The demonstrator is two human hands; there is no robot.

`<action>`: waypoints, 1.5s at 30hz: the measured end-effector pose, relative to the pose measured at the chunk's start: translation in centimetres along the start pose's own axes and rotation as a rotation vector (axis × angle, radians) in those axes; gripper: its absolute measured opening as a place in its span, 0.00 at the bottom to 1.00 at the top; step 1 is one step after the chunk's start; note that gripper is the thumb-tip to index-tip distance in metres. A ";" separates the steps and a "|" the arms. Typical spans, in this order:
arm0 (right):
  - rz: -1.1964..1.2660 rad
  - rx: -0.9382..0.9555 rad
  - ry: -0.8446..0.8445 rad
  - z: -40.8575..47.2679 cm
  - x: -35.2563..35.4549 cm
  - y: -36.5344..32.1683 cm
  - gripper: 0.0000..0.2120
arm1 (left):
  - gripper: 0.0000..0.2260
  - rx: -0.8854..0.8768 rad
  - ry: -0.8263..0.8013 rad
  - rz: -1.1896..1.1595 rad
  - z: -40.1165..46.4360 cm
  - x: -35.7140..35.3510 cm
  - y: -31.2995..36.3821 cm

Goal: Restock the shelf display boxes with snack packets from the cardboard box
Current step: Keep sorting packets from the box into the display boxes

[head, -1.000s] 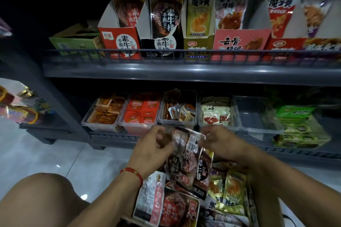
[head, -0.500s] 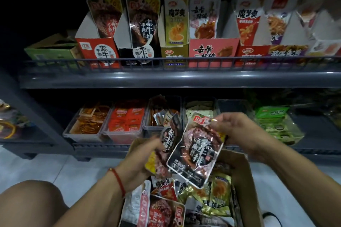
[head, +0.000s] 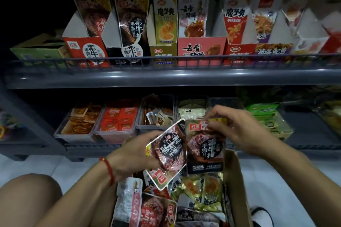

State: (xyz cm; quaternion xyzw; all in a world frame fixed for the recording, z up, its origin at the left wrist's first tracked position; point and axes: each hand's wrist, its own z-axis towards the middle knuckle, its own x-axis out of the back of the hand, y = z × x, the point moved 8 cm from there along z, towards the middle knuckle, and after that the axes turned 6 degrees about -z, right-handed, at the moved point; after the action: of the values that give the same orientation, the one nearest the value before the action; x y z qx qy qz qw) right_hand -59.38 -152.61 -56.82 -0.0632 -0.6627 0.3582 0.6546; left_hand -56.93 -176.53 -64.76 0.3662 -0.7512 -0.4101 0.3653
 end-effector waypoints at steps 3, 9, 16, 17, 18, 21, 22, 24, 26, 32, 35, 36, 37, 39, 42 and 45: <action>-0.067 0.134 -0.063 -0.4 -1.0 -2.2 0.10 | 0.31 -0.063 -0.031 0.217 0.1 0.1 0.9; -0.029 0.210 -0.071 -0.6 -3.2 -4.0 0.08 | 0.15 -0.126 0.110 -0.256 0.4 0.5 1.7; 0.380 0.014 0.074 0.2 -4.6 -2.9 0.01 | 0.21 -0.114 0.128 -0.769 0.3 -0.8 1.7; 0.451 -0.001 0.116 0.4 -4.0 -2.8 0.01 | 0.23 -0.135 0.085 -0.802 0.1 -0.9 2.2; 0.527 -0.016 0.153 0.6 -3.5 -2.6 0.02 | 0.22 -0.153 0.059 -0.775 -0.1 -0.9 2.5; 0.613 -0.050 0.234 0.8 -2.4 -2.2 0.02 | 0.17 -0.074 0.016 -0.490 -0.6 -1.8 1.4; 0.610 -0.059 0.247 0.8 -2.3 -2.1 0.02 | 0.20 -0.031 -0.046 -0.420 -0.7 -2.7 0.9; 0.639 -0.099 0.240 1.0 -2.6 -1.8 0.07 | 0.26 0.012 -0.109 -0.378 -0.6 -4.0 0.0; 0.619 -0.146 0.203 1.2 -2.9 -1.4 0.14 | 0.27 -0.013 -0.063 -0.343 -0.5 -3.9 0.3; 0.292 -0.169 0.219 1.6 -1.2 -1.4 0.02 | 0.21 -0.121 0.056 -0.248 -1.1 -1.8 2.1; 0.340 -0.186 0.120 2.4 -0.6 -2.2 0.03 | 0.16 -0.182 0.122 -0.244 -1.4 -0.2 2.8; 0.382 -0.195 0.057 2.7 -0.6 -2.8 0.03 | 0.15 -0.195 0.122 -0.246 -1.4 0.2 3.0; 0.419 -0.203 -0.017 3.0 -0.6 -3.5 0.06 | 0.15 -0.207 0.115 -0.256 -1.4 0.6 3.1; 0.422 -0.220 -0.166 3.7 -0.6 -5.1 0.16 | 0.17 -0.224 0.094 -0.282 -1.7 1.3 3.5; 0.279 -0.221 -0.247 5.6 0.5 -7.3 0.22 | 0.18 -0.286 0.108 -0.293 -2.2 2.6 4.3; 0.191 -0.189 -0.292 7.5 1.6 -9.6 0.16 | 0.21 -0.369 0.142 -0.308 -2.8 4.1 5.6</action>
State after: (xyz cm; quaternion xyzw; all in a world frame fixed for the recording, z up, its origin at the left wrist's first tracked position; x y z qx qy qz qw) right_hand -62.76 -161.75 -49.25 -0.1343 -0.7723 0.3605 0.5055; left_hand -57.86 -178.76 -57.72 0.4313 -0.5713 -0.5645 0.4110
